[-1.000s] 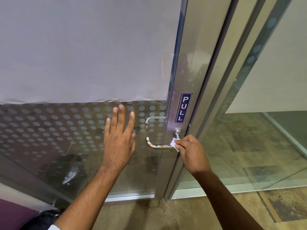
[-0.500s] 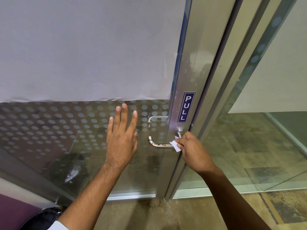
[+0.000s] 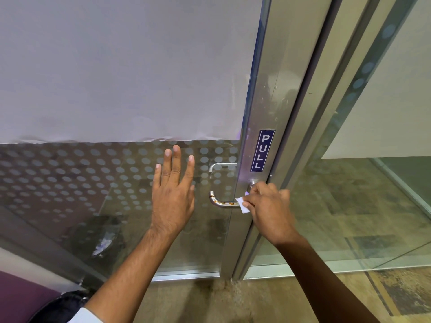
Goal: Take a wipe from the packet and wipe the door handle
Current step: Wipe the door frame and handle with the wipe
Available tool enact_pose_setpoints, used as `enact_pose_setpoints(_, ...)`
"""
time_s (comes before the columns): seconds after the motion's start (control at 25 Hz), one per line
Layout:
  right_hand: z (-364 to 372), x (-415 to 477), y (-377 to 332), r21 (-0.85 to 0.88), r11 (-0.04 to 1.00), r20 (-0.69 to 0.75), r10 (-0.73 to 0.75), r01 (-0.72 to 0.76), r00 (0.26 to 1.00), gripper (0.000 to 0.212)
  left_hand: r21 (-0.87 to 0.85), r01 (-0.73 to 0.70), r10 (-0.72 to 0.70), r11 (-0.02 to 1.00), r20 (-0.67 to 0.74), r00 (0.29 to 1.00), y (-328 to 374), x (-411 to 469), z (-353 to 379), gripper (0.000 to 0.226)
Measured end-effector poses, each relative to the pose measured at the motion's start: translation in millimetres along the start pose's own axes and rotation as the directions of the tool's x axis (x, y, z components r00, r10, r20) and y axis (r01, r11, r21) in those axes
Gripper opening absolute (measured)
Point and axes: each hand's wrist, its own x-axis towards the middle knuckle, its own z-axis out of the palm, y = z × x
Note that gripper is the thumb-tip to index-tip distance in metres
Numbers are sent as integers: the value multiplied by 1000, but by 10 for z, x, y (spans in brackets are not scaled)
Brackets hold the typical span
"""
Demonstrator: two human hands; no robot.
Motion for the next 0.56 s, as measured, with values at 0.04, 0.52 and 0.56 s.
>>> enact_pose_setpoints(0.04,15,-2,-60,0,999,6,-32,32,999,12,0,0,0,1000,0,1000,2,0,-1,89)
enact_pose_setpoints(0.52,0,-32,-76,34,999,-4,-12,12,1000,16,9,-16,16,1000,0,1000,-29,0,9,91)
enact_pose_setpoints(0.56,-16,-25,-58,39,999,0,17,-17,1000,14,10,-19,19,1000,-1,1000,-34,-3,12,91)
